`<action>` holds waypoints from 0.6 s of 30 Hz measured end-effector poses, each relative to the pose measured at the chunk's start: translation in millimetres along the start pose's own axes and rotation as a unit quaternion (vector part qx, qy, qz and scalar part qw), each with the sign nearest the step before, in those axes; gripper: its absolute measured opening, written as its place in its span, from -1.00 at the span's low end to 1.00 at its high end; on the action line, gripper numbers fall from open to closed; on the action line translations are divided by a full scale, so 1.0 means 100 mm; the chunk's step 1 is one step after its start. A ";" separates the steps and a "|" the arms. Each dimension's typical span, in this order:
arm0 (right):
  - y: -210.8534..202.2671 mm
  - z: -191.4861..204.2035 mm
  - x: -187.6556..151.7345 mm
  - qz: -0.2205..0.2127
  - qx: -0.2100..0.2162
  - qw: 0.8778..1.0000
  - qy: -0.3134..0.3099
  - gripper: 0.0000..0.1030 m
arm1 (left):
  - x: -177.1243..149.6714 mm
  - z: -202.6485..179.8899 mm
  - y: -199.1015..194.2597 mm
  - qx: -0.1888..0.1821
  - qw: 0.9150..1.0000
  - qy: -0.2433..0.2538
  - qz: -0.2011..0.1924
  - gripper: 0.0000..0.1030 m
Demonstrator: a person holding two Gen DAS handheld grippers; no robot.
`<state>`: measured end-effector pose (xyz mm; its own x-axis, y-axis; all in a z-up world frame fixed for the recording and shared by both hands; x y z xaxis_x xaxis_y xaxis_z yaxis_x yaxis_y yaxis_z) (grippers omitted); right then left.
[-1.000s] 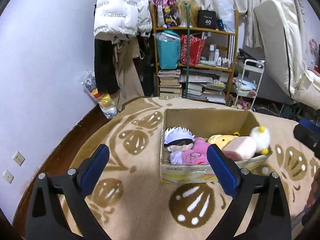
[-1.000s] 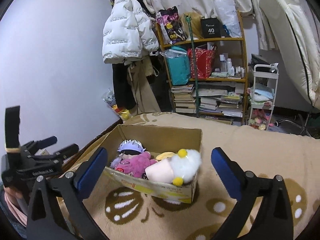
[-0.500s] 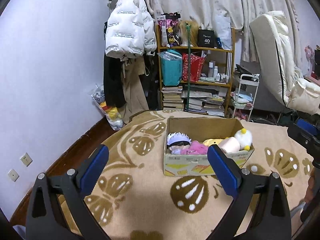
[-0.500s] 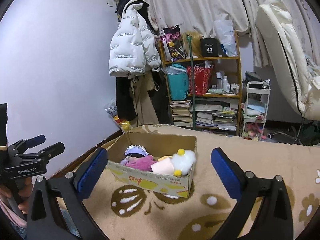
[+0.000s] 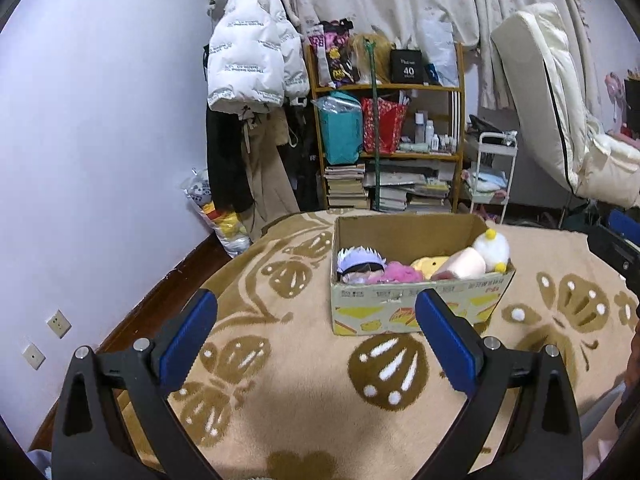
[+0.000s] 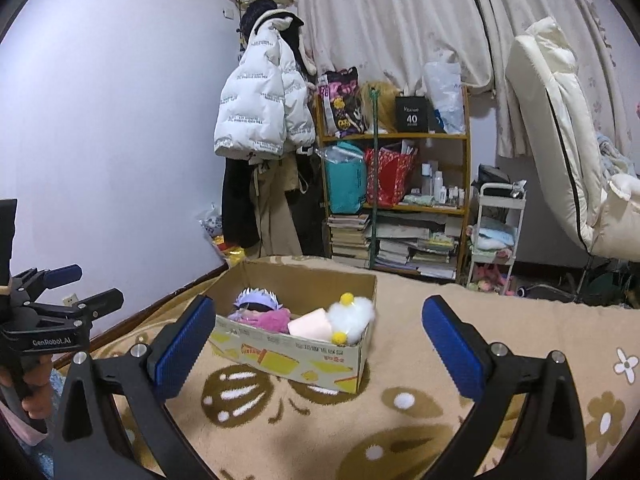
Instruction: Organize soft objects
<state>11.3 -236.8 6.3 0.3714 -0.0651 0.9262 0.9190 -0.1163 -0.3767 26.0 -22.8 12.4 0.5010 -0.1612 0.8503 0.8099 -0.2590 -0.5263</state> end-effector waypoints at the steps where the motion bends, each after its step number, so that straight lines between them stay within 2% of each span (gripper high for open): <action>1: 0.02 0.00 -0.01 0.002 -0.002 1.000 0.000 1.00 | -0.01 -0.01 0.02 -0.001 1.000 0.002 0.001 0.91; 10: 0.25 0.03 -0.10 0.027 0.000 1.000 -0.005 1.00 | -0.03 -0.01 0.24 0.013 1.000 0.009 0.001 0.91; 18: 0.31 0.06 -0.13 0.030 0.002 0.999 -0.011 1.00 | 0.00 0.06 0.26 0.014 1.000 -0.012 -0.012 0.91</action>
<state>35.8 -233.2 -17.5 0.4295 -0.0505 0.9017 0.8952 -0.1080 -0.4324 48.9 -23.5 -1.3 0.4876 -0.1322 0.8630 0.8300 -0.2365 -0.5051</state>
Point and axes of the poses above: each gripper's, at about its wrist camera, not at the fingertips, and y roughly the way its jaws point, z to its left, x to its top, the point moved 5 cm from there along y, roughly the way its jaws point, and after that the axes turned 12 degrees about -x, right-handed, at the moved point
